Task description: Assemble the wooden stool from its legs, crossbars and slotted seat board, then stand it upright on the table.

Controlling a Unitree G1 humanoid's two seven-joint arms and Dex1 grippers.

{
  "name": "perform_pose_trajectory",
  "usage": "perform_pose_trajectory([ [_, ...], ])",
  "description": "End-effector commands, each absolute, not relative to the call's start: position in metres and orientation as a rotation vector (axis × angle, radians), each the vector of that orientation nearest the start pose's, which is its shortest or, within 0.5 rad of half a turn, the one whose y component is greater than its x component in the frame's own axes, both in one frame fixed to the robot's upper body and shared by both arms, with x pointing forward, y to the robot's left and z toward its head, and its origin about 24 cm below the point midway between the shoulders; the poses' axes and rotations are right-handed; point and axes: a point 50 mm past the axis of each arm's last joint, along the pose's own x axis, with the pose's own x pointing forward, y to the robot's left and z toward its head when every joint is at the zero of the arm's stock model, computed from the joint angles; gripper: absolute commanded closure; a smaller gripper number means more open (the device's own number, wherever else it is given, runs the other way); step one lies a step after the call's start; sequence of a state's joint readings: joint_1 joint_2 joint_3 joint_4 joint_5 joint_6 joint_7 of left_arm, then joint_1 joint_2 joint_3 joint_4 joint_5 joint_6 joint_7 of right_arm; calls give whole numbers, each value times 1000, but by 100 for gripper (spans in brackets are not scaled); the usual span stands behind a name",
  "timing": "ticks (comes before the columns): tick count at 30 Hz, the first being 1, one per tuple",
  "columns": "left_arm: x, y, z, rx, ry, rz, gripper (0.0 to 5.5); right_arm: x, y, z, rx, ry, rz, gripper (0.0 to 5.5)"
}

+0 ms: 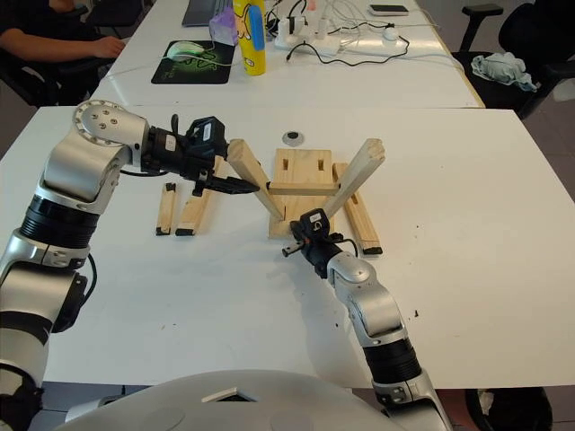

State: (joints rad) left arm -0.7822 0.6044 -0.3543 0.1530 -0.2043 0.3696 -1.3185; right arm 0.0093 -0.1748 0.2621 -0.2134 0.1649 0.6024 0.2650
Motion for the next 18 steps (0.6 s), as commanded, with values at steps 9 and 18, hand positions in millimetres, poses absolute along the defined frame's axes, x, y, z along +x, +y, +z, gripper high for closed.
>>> perform_pose_trajectory([
  [9,342,127,119,387,429,-1309,343,206,-109,-17,-12,724,523,550],
  [18,327,140,95,347,474,-1299,343,206,-110,-19,-25,741,528,550],
])
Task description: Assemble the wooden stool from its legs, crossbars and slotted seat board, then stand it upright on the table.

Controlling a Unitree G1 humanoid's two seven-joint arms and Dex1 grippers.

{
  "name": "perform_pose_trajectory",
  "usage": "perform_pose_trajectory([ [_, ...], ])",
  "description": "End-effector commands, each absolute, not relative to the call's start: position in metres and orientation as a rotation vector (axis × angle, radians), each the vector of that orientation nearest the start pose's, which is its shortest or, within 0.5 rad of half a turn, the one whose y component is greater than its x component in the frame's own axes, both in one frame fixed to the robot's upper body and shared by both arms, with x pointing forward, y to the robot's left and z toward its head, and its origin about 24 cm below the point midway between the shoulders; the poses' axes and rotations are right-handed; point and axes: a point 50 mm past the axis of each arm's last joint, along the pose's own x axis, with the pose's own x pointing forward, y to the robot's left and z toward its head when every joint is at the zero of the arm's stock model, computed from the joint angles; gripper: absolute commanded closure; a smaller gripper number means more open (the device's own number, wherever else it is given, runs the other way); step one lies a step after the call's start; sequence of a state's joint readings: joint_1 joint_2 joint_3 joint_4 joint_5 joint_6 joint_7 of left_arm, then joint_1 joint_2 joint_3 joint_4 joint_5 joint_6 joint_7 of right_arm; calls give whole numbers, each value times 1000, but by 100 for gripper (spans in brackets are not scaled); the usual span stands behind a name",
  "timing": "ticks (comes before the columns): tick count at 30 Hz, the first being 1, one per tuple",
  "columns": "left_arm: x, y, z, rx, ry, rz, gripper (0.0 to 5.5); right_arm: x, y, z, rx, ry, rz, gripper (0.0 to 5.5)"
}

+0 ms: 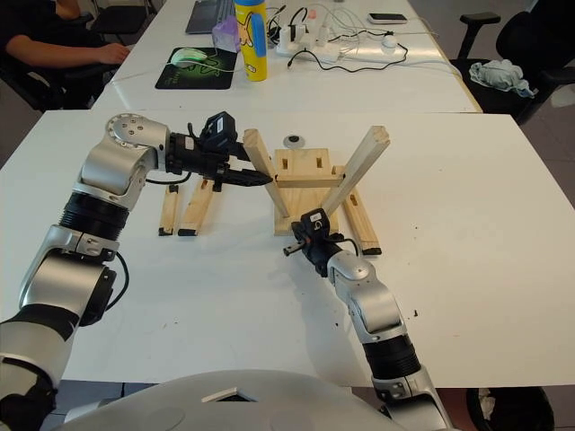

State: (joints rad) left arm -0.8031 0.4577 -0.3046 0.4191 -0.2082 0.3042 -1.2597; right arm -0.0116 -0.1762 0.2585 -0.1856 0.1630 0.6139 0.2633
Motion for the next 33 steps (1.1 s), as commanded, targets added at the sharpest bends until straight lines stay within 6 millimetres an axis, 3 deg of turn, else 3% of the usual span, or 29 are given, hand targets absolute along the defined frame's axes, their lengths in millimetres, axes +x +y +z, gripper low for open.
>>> perform_pose_trajectory([
  [1,327,141,98,328,449,-1287,343,207,-110,-20,-26,742,523,550],
  [2,327,141,103,315,413,-1274,307,207,-111,-20,-26,742,517,550],
  [6,326,147,135,259,246,-1206,257,207,-113,-21,-32,745,501,550],
  [11,302,183,171,233,176,-1106,257,207,-115,-22,-31,742,487,550],
  [14,283,199,205,146,90,-1070,257,205,-118,-23,-25,741,471,550],
  [17,272,197,243,-10,-50,-1088,303,205,-121,-24,-22,740,465,550],
  [20,273,178,270,-131,-200,-1082,339,205,-122,-25,-19,739,457,550],
  [23,278,149,270,-193,-230,-1089,382,206,-122,-25,-21,738,454,550],
  [27,287,114,248,-216,-171,-1068,441,207,-123,-26,-27,742,455,550],
  [33,298,85,236,-128,-168,-1054,524,207,-123,-28,-30,741,443,550],
])
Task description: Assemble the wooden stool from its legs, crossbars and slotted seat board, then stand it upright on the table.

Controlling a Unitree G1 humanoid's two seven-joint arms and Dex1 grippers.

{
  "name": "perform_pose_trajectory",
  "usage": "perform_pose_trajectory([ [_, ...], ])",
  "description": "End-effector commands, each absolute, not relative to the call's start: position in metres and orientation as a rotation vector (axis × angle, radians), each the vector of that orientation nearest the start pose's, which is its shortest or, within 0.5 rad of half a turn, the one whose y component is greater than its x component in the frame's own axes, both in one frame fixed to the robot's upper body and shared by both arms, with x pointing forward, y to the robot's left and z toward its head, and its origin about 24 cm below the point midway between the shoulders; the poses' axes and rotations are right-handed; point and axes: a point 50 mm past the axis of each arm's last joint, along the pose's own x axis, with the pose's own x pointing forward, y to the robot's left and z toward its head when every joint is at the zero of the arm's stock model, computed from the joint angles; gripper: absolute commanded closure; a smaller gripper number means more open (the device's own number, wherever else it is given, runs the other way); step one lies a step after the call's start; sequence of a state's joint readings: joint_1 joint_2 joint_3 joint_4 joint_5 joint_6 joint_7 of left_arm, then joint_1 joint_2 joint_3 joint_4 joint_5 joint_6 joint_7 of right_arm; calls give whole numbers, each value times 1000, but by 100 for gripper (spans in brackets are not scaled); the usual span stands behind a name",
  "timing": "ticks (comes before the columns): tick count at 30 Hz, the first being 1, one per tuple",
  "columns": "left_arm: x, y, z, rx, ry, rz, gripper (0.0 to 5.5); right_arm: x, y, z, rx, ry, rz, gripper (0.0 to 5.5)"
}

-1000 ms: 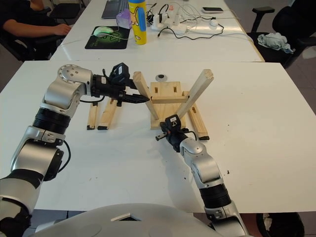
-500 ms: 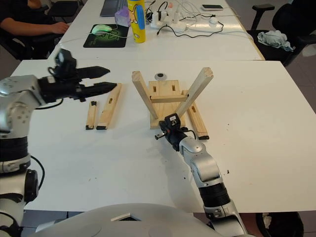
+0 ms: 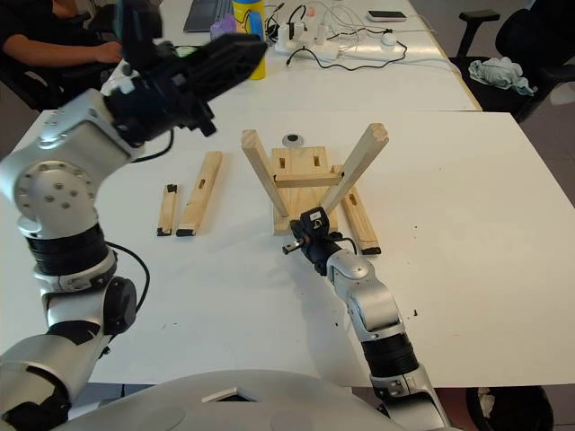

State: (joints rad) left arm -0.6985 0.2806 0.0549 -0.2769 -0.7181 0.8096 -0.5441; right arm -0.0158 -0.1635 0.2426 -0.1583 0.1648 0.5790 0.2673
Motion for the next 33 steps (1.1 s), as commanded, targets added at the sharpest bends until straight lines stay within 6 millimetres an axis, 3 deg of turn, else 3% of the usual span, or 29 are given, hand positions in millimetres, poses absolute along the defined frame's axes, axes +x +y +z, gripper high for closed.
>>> perform_pose_trajectory([
  [1,299,83,239,-99,-184,-1050,537,207,-122,-29,-31,741,444,550],
  [3,299,80,257,-78,-257,-1036,549,207,-122,-29,-32,741,446,550],
  [6,298,86,293,-220,-394,-1019,549,206,-121,-29,-31,740,446,550],
  [8,302,89,293,-247,-382,-1001,549,206,-121,-29,-29,740,445,550],
  [10,310,87,267,-142,-268,-955,549,205,-120,-28,-29,740,449,550],
  [14,307,68,180,99,79,-968,549,205,-118,-27,-32,741,465,550],
  [16,304,61,157,176,145,-960,549,205,-117,-26,-35,743,473,550],
  [18,305,56,164,174,97,-943,549,205,-117,-26,-37,745,477,550],
  [24,316,65,225,116,-210,-808,549,203,-118,-28,-33,752,464,550],
  [30,303,82,267,27,-445,-696,549,202,-117,-29,-30,753,461,550],
  [32,298,77,263,-22,-412,-722,549,202,-117,-29,-30,752,459,550],
  [33,298,69,248,14,-323,-755,549,202,-118,-28,-30,752,459,550],
])
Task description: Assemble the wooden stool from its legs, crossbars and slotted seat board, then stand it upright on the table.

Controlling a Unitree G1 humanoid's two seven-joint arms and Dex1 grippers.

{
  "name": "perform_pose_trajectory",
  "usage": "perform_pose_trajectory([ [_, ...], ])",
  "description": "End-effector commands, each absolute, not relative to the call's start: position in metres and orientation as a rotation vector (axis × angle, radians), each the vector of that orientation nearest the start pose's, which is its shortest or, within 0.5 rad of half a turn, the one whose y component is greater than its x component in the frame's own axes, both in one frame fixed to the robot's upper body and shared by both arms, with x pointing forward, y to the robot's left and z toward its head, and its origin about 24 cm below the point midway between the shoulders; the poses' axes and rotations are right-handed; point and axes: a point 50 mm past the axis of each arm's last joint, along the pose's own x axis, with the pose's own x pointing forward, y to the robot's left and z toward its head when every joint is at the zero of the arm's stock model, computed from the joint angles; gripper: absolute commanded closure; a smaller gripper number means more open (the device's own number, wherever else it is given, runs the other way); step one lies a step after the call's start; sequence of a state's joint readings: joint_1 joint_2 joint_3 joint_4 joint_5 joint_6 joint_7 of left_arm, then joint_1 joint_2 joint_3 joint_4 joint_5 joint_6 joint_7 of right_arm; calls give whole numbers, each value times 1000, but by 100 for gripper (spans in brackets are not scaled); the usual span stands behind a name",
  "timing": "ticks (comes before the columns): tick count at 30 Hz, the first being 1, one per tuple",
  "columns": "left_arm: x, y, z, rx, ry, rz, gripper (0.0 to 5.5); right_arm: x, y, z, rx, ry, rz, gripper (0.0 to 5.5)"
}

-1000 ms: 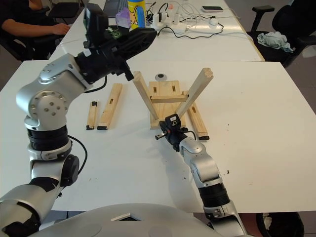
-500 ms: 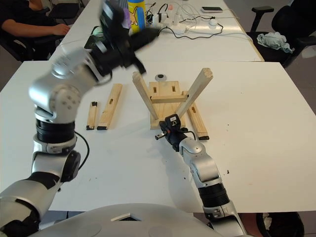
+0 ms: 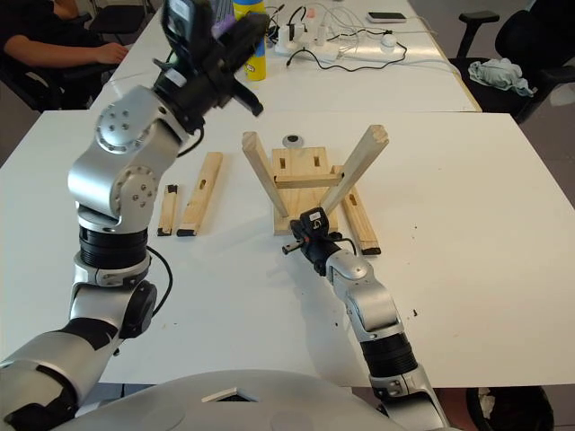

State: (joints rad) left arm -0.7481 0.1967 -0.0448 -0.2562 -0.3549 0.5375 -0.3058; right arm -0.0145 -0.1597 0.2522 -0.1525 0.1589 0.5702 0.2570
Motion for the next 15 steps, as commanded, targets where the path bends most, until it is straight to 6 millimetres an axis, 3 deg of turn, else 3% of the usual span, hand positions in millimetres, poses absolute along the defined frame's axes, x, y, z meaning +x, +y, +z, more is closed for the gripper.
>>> perform_pose_trajectory([
  [1,299,64,231,54,-243,-768,549,202,-118,-28,-32,751,461,550],
  [3,295,51,187,95,-2,-830,549,203,-118,-27,-35,750,464,550],
  [5,293,50,175,60,42,-799,549,204,-117,-26,-40,748,472,550],
  [8,298,55,184,65,-21,-727,549,207,-118,-26,-46,740,471,550],
  [10,301,65,203,57,-162,-643,549,212,-117,-22,-55,689,470,550],
  [13,294,78,233,19,-393,-536,549,224,-115,-5,-22,525,460,550],
  [15,283,88,240,25,-499,-468,549,231,-114,12,14,396,455,550],
])
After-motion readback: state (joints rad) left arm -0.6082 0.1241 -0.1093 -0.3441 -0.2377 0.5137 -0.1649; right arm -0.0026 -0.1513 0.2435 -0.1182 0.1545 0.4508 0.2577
